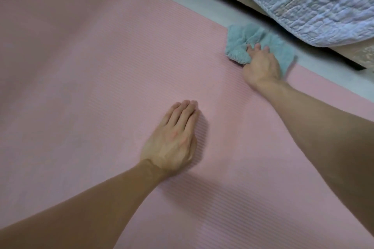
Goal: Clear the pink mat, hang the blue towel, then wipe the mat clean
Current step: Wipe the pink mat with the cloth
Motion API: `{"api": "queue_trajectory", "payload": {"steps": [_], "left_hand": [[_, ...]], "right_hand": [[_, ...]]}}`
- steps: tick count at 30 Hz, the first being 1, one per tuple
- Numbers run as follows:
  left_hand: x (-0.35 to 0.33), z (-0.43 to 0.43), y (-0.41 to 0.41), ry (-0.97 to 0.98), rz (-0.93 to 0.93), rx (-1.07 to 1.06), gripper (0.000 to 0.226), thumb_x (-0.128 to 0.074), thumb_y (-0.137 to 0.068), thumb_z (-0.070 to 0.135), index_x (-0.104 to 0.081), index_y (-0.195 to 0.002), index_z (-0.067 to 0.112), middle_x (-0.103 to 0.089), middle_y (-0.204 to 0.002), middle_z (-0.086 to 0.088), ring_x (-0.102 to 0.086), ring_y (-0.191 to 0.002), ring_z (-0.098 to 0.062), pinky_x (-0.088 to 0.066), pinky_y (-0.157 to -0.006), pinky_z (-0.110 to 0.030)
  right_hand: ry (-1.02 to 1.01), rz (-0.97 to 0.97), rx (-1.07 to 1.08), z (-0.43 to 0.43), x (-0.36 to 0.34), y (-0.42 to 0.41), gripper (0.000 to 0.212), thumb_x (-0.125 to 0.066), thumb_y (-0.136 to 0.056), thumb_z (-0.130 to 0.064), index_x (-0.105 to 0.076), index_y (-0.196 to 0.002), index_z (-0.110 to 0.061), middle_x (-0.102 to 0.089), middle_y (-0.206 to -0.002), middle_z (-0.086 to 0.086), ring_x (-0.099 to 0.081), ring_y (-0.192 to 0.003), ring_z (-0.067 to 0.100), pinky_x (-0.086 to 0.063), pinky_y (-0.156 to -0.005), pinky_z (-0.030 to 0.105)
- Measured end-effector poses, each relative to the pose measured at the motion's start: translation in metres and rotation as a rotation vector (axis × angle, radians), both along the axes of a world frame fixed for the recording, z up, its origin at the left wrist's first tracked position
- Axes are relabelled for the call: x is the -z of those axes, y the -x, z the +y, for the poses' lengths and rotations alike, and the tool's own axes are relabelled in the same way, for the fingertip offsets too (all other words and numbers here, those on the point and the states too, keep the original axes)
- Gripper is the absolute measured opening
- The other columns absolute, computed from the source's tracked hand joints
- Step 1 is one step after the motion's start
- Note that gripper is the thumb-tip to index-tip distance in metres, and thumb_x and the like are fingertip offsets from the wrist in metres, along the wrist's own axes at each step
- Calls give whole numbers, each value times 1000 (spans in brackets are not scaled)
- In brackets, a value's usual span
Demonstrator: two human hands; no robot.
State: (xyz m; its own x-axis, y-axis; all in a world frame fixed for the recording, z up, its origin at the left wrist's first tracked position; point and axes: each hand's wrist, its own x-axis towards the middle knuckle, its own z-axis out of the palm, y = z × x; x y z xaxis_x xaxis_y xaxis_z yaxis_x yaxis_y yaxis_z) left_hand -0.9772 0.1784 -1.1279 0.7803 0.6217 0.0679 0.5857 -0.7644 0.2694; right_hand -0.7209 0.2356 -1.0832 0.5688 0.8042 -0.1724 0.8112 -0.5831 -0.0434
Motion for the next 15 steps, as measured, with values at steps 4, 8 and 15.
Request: {"api": "queue_trajectory", "payload": {"steps": [4,8,15], "left_hand": [[-1,0,-1,5,-8,-1,51,-47,-91,18,-49,-137,-5,-45,-146,-19,-39,-138,-34,-28,-116,-46],[-2,0,0,-9,-1,-11,52,-48,-91,20,-49,-137,-4,-45,-147,-18,-40,-138,-33,-27,-116,-44],[-6,-1,0,24,-31,-6,52,-53,-90,28,-54,-132,-3,-51,-140,-19,-43,-134,-34,-25,-118,-43]], "right_hand": [[52,37,-88,-15,-16,-1,61,-41,-93,0,-31,-151,-15,-36,-146,18,-42,-127,40,-32,-107,41],[80,-5,-219,-55,1,30,69,-46,-88,-1,-25,-153,-13,-25,-158,11,-26,-144,33,-22,-117,38],[-109,-3,-306,-152,24,106,70,-41,-71,-4,-49,-141,-5,-47,-145,16,-38,-139,36,-27,-113,47]]}}
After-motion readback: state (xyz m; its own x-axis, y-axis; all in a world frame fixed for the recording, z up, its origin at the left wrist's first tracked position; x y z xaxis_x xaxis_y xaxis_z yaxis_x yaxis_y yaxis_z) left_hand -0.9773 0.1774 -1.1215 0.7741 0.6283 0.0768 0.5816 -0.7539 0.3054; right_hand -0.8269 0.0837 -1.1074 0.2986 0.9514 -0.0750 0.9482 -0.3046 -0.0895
